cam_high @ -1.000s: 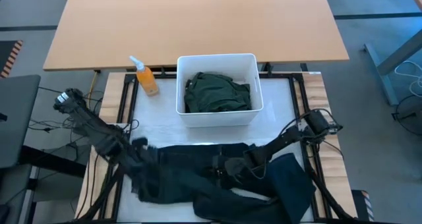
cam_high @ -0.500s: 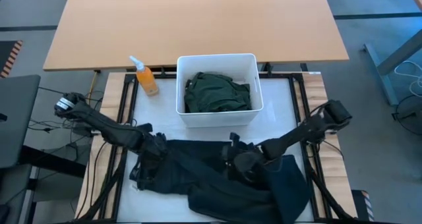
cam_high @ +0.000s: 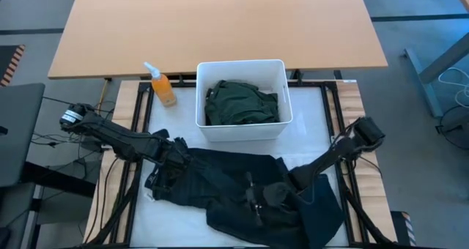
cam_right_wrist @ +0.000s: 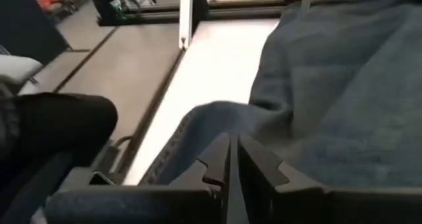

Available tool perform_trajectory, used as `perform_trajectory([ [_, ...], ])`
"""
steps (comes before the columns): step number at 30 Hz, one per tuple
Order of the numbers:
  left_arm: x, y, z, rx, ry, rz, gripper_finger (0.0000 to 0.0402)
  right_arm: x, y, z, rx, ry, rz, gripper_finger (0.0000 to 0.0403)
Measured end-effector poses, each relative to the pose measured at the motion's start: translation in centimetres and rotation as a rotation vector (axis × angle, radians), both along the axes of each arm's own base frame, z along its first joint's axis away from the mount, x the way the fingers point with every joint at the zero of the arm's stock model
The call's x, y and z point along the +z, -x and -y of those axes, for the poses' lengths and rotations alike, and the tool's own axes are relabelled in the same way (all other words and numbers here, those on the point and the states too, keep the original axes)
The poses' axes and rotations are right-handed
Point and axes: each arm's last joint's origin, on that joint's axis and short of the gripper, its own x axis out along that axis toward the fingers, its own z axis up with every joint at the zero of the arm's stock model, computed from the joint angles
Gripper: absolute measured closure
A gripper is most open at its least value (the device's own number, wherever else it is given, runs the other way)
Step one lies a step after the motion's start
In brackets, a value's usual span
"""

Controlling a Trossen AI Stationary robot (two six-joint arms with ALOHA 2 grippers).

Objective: Fold laundry
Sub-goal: Fold the dark blue jeans

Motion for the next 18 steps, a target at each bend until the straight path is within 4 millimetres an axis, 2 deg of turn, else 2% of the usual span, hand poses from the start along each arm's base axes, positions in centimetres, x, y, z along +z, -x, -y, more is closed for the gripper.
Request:
perform_trajectory([
  [4, 0.2, 0.3, -0.1, -0.016, -0.015, -0.046, 0.0311, -1.5, -1.2, 0.0, -0.037, 0.032, -0.063, 0.0349],
  [9, 2.4, 1.2, -0.4, 0.059, -0.06, -0.127, 0.0288, -1.2, -1.5, 1.2, -0.133, 0.137, -0.222, 0.035],
  [13, 4.5, 1.2, -0.1, 0.088, -0.101, -0.073, 0.0288, 0.6, -1.5, 2.3, -0.191, 0.189, -0.275, 0.035],
  [15, 4.8, 0.9, 0.8, 0.024, -0.086, -0.019, 0.0291, 1.9, -1.3, 2.6, -0.207, 0.185, -0.285, 0.035],
  [18, 4.5, 0.4, 3.2, -0.142, 0.002, 0.081, 0.0296, 3.1, -0.5, 2.5, -0.223, 0.113, -0.356, 0.0349],
])
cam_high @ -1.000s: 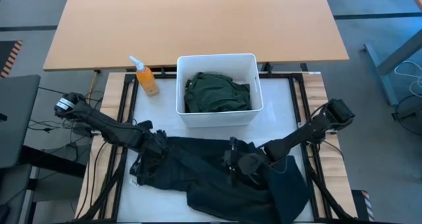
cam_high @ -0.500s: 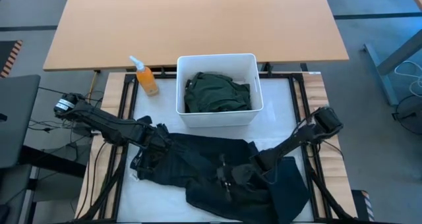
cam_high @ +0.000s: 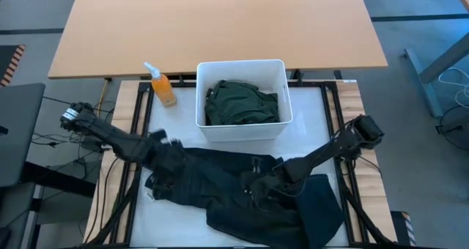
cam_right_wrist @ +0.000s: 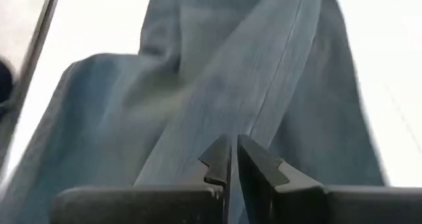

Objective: Fold laundry
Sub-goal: Fold the dark blue jeans

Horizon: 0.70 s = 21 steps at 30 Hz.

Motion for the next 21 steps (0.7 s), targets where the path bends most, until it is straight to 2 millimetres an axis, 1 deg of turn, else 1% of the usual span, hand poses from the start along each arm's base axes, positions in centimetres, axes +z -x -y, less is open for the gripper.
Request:
perform_trajectory([
  [2, -0.4, 0.0, 1.7, -0.094, 0.037, 0.045, 0.0299, 0.4, 0.8, -0.1, -0.001, -0.063, -0.051, 0.0346],
  [5, -1.0, 0.1, 3.9, -0.181, 0.088, 0.141, 0.0303, 0.8, 1.9, -0.2, -0.056, -0.114, -0.099, 0.0334],
  [8, -2.2, 0.5, 5.4, -0.233, 0.131, 0.195, 0.0304, 0.6, 2.3, -0.2, -0.111, -0.158, -0.141, 0.0308],
  [10, -3.3, 0.9, 6.1, -0.237, 0.168, 0.206, 0.0304, 0.3, 2.4, -0.3, -0.124, -0.202, -0.174, 0.0282],
  [12, -4.7, 1.4, 6.2, -0.214, 0.201, 0.179, 0.0304, 0.2, 2.4, -0.4, -0.122, -0.248, -0.203, 0.0252],
  [17, -8.3, 2.8, 5.4, -0.131, 0.204, 0.105, 0.0304, -0.3, 2.7, -1.0, -0.11, -0.278, -0.251, 0.0177],
  [19, -9.5, 3.1, 5.1, -0.116, 0.213, 0.098, 0.0304, -0.5, 2.8, -0.9, -0.137, -0.291, -0.263, 0.0158],
  [21, -10.5, 3.4, 5.0, -0.107, 0.235, 0.102, 0.0304, -0.8, 2.9, -0.8, -0.16, -0.305, -0.271, 0.015],
])
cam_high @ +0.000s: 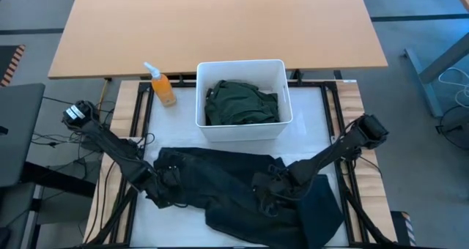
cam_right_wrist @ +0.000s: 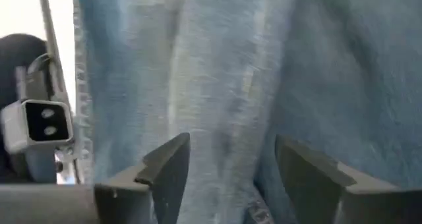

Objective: Fold laundry
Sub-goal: Fold the dark blue jeans

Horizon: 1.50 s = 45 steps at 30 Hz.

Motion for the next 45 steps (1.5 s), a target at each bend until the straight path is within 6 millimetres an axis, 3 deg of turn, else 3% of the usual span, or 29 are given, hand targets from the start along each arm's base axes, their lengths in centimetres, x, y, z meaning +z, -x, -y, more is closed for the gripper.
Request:
perform_trajectory([
  [5, -1.1, 0.4, -0.3, 0.044, 0.019, -0.006, 0.0315, -1.1, 0.7, -0.2, -0.038, -0.059, -0.061, 0.0177],
  [8, -1.1, 0.4, -0.3, 0.049, 0.021, -0.007, 0.0333, -1.4, 0.9, -0.6, -0.021, -0.109, -0.076, 0.0245],
  [12, -1.1, 0.4, -0.3, 0.03, 0.021, -0.002, 0.0365, -1.0, 0.6, -0.7, 0.039, -0.135, -0.038, 0.037],
  [13, -1.1, 0.4, -0.3, 0.026, 0.024, -0.004, 0.0373, -0.8, 0.6, -0.6, 0.036, -0.134, -0.038, 0.038],
  [16, -1.1, 0.4, -0.2, 0.014, 0.044, -0.025, 0.0396, 0.2, 0.5, 0.3, 0.016, -0.085, -0.079, 0.0371],
  [23, -1.2, 0.6, 0.0, 0.006, 0.101, -0.075, 0.04, 2.1, 0.5, 4.3, -0.037, 0.164, -0.234, 0.0381],
  [31, -1.2, 0.7, -0.2, 0.02, 0.097, -0.102, 0.0401, 2.0, -0.2, 6.9, 0.049, 0.345, -0.251, 0.0356],
  [35, -1.3, 0.9, -0.2, 0.021, 0.118, -0.131, 0.0401, 2.0, -0.1, 7.6, 0.102, 0.381, -0.3, 0.0331],
  [40, -1.3, 1.1, -0.2, 0.011, 0.133, -0.171, 0.0401, 4.5, 1.3, 7.9, 0.033, 0.434, -0.443, 0.0318],
  [45, -1.3, 1.2, 0.0, -0.019, 0.179, -0.218, 0.0401, 5.2, 2.1, 5.3, 0.005, 0.46, -0.382, 0.0317],
])
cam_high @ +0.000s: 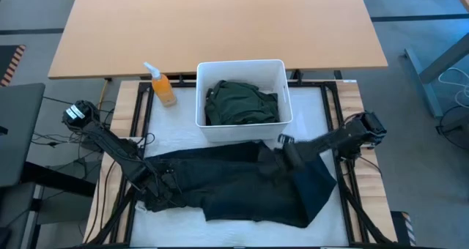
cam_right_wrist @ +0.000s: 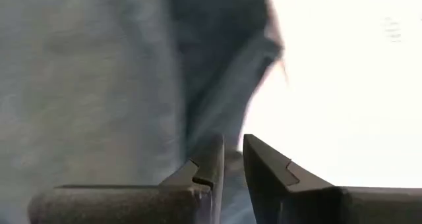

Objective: Fold laundry
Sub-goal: Fold the dark blue jeans

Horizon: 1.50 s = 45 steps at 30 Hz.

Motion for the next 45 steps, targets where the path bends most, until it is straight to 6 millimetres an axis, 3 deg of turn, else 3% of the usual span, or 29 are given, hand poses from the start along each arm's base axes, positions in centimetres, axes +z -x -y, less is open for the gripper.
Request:
perform_trajectory([
  [4, 0.0, 0.4, 0.5, -0.041, 0.013, -0.009, 0.0401, -2.3, 1.2, -2.4, 0.005, -0.014, 0.019, 0.0316],
  [8, 0.0, 1.0, 1.0, -0.081, 0.034, -0.03, 0.0401, -5.0, 3.4, -3.0, -0.117, 0.003, -0.056, 0.0316],
  [12, 0.0, 1.6, 1.6, -0.108, 0.075, -0.073, 0.0401, -6.5, 6.1, -3.6, -0.24, -0.009, -0.223, 0.0317],
  [18, 0.0, 2.2, 2.1, -0.084, 0.081, -0.093, 0.0401, -6.2, 9.4, -4.9, -0.392, 0.042, -0.414, 0.0334],
  [23, 0.0, 2.6, 2.2, -0.06, 0.083, -0.125, 0.0401, -5.2, 10.6, -7.0, -0.43, -0.059, -0.5, 0.0343],
  [26, 0.0, 2.7, 2.3, -0.065, 0.082, -0.125, 0.0401, -3.9, 10.8, -8.1, -0.469, -0.044, -0.383, 0.0344],
  [30, 0.0, 2.7, 2.2, -0.081, 0.078, -0.119, 0.0401, -1.9, 11.4, -8.6, -0.572, 0.036, 0.063, 0.0344],
  [32, 0.0, 2.6, 2.2, -0.083, 0.077, -0.117, 0.0401, -1.2, 11.5, -8.4, -0.596, 0.015, 0.177, 0.0343],
  [38, 0.0, 2.5, 2.3, -0.083, 0.081, -0.101, 0.0401, -1.3, 11.4, -6.7, -0.615, 0.01, 0.266, 0.0309],
  [45, 0.0, 2.5, 2.3, -0.092, 0.08, -0.092, 0.0401, -2.9, 9.1, -4.4, -0.715, -0.106, 0.206, 0.022],
])
